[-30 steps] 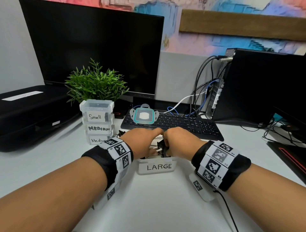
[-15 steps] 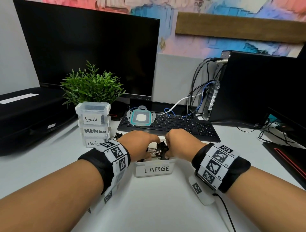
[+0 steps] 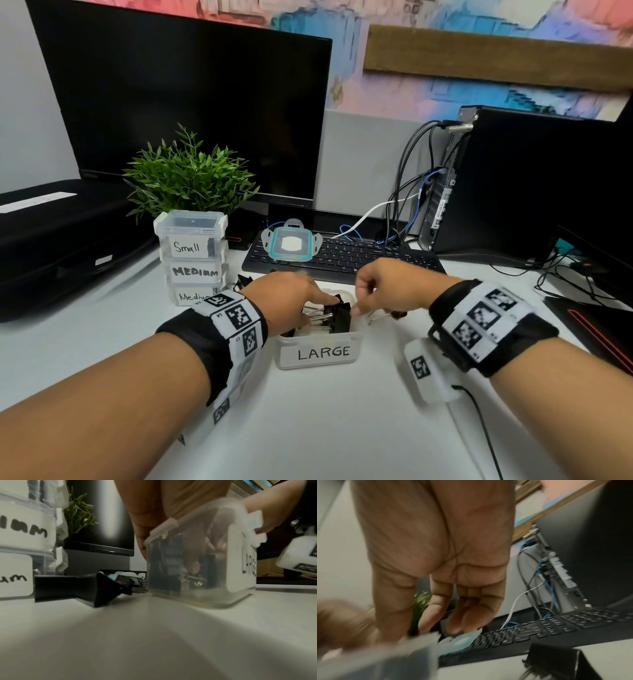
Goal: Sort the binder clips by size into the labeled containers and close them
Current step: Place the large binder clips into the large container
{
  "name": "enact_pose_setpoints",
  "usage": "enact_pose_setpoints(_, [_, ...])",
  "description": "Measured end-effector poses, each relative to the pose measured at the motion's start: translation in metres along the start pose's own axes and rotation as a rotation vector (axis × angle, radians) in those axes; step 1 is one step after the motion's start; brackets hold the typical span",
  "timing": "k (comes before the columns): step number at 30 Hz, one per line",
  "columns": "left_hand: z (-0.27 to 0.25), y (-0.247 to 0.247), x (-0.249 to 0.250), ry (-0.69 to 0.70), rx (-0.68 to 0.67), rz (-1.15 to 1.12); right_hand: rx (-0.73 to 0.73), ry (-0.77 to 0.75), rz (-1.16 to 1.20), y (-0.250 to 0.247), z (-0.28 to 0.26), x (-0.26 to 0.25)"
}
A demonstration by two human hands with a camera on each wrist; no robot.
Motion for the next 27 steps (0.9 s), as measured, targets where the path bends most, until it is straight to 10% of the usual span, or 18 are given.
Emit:
enact_pose_setpoints(16, [0.003, 0.003, -0.002, -0.035, -0.053, -0.032, -0.181, 0.254, -0.351, 0.008, 0.005, 0.038])
enact_pose_setpoints(27, [0.002, 0.004, -0.003, -0.063, -0.049, -0.065, 0.014, 0.312, -0.223, 0.007, 0.003, 0.041])
Point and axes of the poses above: each hand's wrist, its own z-axis towards the middle knuckle, its own y-axis out of the palm, x = y × z, the point moved 2 cm from there along z, towards the middle knuckle, and after that the axes turned 10 degrees about -x, right-handed, at the moved point
